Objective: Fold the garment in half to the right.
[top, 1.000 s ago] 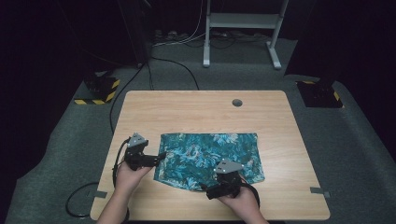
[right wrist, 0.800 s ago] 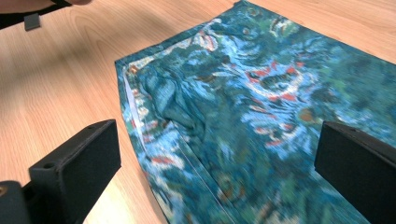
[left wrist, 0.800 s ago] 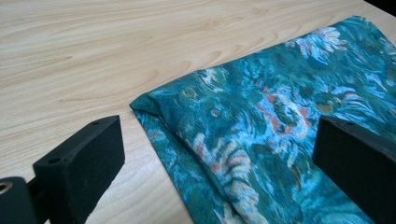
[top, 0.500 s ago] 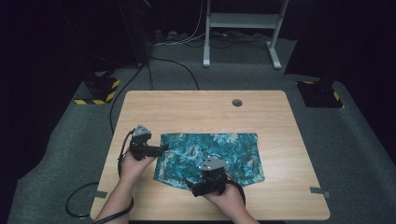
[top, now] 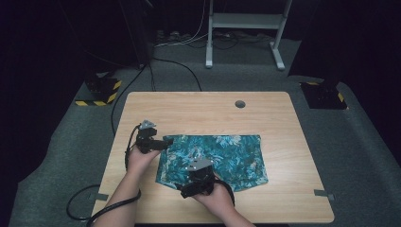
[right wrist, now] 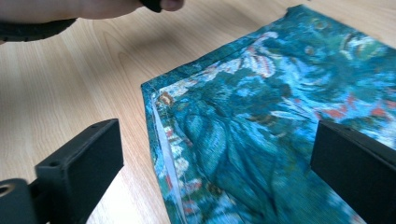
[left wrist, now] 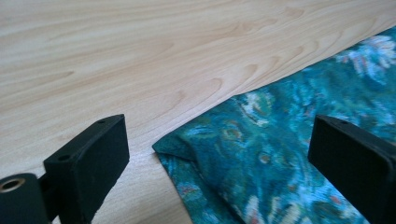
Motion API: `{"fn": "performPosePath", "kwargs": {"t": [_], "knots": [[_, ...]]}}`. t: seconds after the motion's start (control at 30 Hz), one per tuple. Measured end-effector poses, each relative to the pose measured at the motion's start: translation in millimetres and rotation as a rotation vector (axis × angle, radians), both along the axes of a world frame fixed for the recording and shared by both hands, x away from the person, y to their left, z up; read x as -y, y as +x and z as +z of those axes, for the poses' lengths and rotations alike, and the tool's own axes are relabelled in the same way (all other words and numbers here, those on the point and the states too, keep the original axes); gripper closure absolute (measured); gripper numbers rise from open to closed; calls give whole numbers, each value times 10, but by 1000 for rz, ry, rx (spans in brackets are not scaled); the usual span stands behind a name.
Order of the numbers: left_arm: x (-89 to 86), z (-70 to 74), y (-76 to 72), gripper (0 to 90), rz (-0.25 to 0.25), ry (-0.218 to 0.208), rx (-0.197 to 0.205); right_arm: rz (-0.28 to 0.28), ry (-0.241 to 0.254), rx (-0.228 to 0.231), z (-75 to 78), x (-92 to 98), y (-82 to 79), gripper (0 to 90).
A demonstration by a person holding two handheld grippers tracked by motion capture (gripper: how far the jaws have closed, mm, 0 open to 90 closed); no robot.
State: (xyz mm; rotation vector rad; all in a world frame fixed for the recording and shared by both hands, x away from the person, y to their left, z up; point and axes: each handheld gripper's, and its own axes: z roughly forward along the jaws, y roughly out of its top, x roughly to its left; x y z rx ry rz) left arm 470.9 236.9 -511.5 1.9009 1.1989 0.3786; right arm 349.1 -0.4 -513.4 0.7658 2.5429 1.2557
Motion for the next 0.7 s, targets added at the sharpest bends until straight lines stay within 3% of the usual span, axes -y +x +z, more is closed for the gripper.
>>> {"fn": "performPosePath", "kwargs": {"t": [0.33,0.5,0.57,0.7], "knots": [[6,-160,101,101,7,15,-38,13,-44,-47,-149,-241,37,79],[26,-236,108,104,7,-8,-54,25,-68,-49,-192,-331,17,93],[45,-269,99,106,5,-13,-54,36,-71,-80,-198,-378,23,113],[58,-285,105,113,7,-8,-57,47,-103,-60,-204,-487,28,142]]}}
